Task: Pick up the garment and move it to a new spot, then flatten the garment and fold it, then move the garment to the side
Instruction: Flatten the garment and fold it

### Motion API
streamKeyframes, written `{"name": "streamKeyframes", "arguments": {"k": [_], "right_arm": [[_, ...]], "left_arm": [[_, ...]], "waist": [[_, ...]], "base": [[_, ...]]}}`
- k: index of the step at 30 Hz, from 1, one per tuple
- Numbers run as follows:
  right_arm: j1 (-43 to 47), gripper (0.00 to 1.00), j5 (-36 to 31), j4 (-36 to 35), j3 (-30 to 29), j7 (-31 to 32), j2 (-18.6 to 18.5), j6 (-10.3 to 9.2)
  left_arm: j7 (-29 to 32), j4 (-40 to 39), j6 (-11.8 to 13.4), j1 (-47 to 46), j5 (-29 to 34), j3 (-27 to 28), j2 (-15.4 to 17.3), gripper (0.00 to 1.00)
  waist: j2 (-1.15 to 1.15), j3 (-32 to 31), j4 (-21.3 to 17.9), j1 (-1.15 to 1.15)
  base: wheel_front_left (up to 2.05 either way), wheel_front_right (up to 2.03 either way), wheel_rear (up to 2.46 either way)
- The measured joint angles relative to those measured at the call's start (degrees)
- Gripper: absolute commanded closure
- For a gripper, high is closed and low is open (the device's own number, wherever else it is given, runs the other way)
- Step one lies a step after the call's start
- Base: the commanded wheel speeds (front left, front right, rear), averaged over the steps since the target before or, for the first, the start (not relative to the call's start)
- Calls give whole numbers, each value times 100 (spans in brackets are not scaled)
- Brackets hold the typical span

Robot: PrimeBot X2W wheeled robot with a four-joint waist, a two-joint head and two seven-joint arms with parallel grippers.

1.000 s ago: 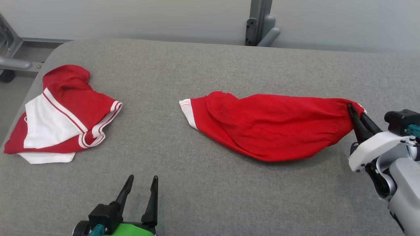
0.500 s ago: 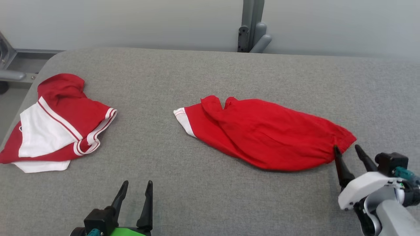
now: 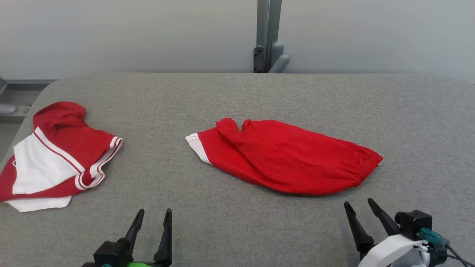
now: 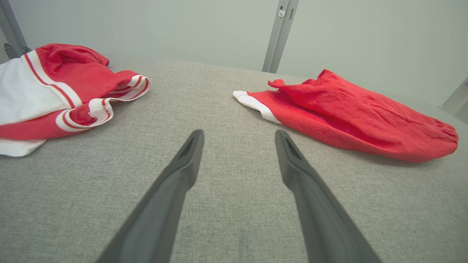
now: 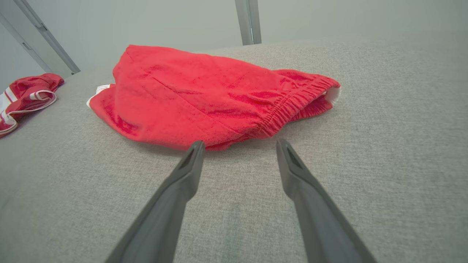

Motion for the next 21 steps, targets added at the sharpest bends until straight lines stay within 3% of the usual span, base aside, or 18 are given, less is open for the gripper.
{"name": "streamKeyframes", "arguments": {"k": [5,14,21], "right_arm": [[125,0,-163,-83,133,0,126,0],[-336,0,-411,386,-87,0,324,0],[-605,0,-446,628,-608,0,415,0]], "left_arm": [[-1,-59,4,1,-8,15,1,0],[0,-93,3,-180,-5,-38,1,0],[0,-136,-1,-304,-3,-59,0,0]], "waist": [[0,74,-19,0],[0,480,181,0],[0,717,412,0]], "base": [[0,0,0],[0,0,0],[0,0,0]]}}
